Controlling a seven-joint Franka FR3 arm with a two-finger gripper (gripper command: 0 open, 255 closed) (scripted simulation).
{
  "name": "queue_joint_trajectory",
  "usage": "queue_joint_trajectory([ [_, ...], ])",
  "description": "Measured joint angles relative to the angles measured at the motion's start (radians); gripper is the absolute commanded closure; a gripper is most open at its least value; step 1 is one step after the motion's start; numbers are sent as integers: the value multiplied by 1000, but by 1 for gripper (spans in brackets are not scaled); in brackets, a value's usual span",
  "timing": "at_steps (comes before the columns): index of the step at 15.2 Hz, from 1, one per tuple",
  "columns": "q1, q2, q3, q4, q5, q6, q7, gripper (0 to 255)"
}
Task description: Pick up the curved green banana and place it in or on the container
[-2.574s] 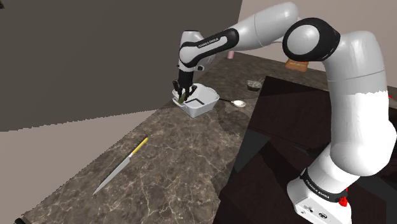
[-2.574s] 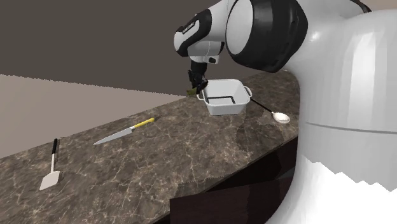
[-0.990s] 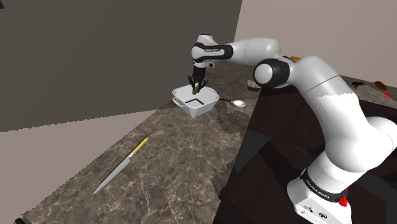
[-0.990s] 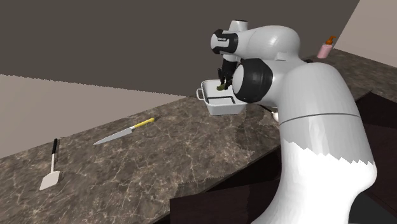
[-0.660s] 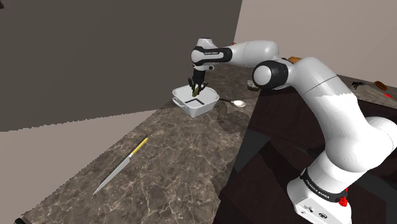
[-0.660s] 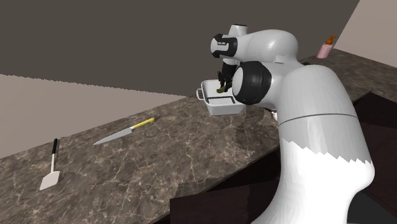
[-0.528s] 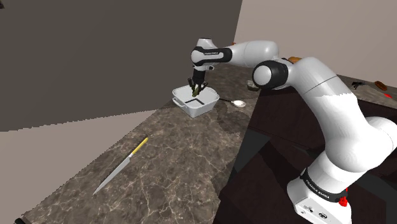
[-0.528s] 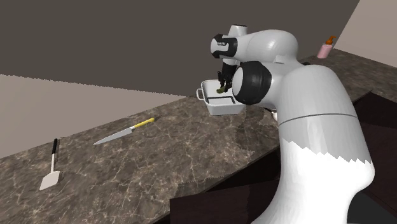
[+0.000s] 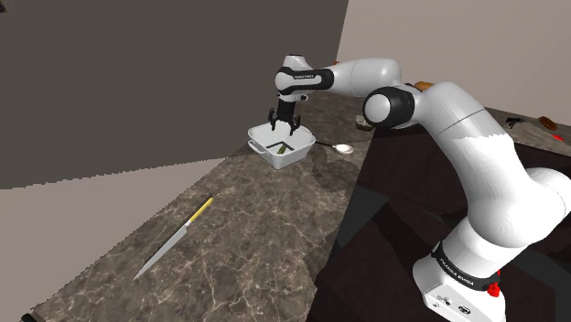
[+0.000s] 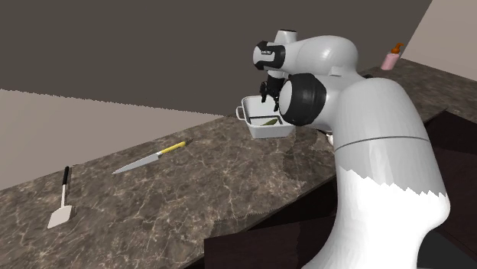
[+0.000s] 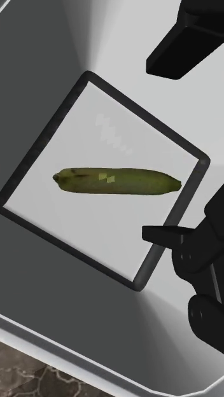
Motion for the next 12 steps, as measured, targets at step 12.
queue_joint_trajectory([
  [12,-1,-26,1,81,2,-107,-2,0],
])
